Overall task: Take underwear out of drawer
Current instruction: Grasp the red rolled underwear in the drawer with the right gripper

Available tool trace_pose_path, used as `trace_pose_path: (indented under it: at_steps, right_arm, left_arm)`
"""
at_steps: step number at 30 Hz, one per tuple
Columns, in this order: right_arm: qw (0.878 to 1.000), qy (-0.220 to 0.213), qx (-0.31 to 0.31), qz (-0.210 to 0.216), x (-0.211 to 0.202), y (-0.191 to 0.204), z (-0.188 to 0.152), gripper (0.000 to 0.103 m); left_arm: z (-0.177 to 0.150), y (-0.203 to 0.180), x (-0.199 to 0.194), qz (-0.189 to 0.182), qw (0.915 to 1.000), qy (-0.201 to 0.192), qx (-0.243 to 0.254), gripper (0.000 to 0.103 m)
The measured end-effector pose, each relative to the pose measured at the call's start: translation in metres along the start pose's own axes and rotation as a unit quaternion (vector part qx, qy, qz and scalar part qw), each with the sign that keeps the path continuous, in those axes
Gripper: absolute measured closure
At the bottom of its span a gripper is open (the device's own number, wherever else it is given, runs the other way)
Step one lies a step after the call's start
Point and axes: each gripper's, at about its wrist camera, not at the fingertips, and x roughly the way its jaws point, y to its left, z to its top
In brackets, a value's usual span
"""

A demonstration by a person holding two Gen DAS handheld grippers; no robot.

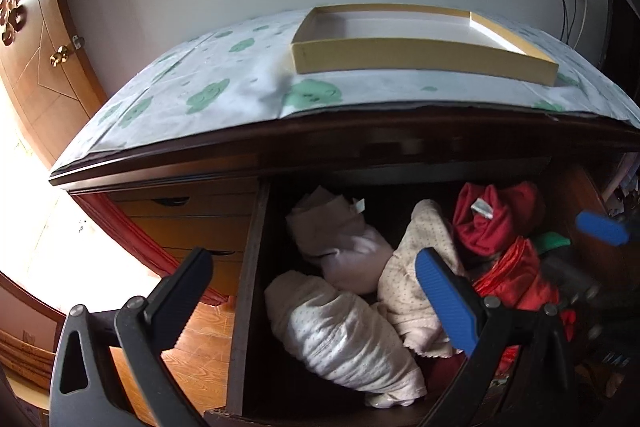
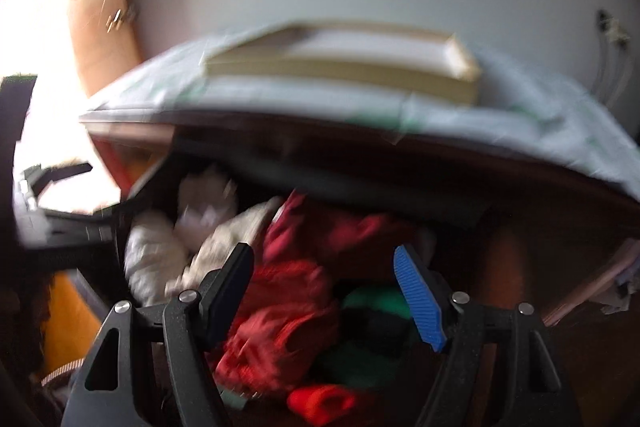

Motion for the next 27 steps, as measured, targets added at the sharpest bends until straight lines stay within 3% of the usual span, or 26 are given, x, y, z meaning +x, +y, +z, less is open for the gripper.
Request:
trace_pose_path:
  at_steps: [3, 9, 12, 20, 22, 24, 25, 27]
  right_arm:
    - [0.999, 0.041, -0.008, 0.026, 0.016, 0.008, -0.009, 0.028]
    - [0.998, 0.052, -0.002, 0.028, 0.021, 0.007, -0.013, 0.028]
    - [0.996, 0.079, -0.010, 0.039, 0.032, 0.011, -0.015, 0.028]
    - [0.990, 0.134, -0.027, 0.045, 0.063, 0.021, -0.020, 0.028]
    - [0.989, 0.136, -0.036, 0.044, 0.065, 0.023, -0.021, 0.033]
    - [0.989, 0.134, -0.044, 0.044, 0.065, 0.025, -0.023, 0.045]
    - [0.989, 0.133, -0.044, 0.043, 0.066, 0.024, -0.024, 0.059]
    - [0.990, 0.129, -0.036, 0.052, 0.065, 0.019, -0.024, 0.069]
  left_arm:
    - [-0.005, 0.002, 0.006, -0.002, 0.9999, 0.011, -0.003, 0.000]
    - [-0.013, -0.001, 0.019, -0.027, 0.9988, 0.040, 0.001, 0.000]
    - [-0.016, -0.004, 0.027, -0.043, 0.9972, 0.061, 0.010, 0.000]
    - [-0.018, -0.008, 0.043, -0.039, 0.9953, 0.085, 0.025, 0.001]
    - [-0.017, -0.011, 0.047, -0.042, 0.9947, 0.088, 0.031, 0.001]
    - [-0.013, -0.013, 0.052, -0.046, 0.9943, 0.089, 0.035, 0.001]
    - [-0.012, -0.015, 0.053, -0.047, 0.9942, 0.089, 0.037, 0.001]
    - [-0.010, -0.018, 0.053, -0.052, 0.9941, 0.086, 0.039, 0.001]
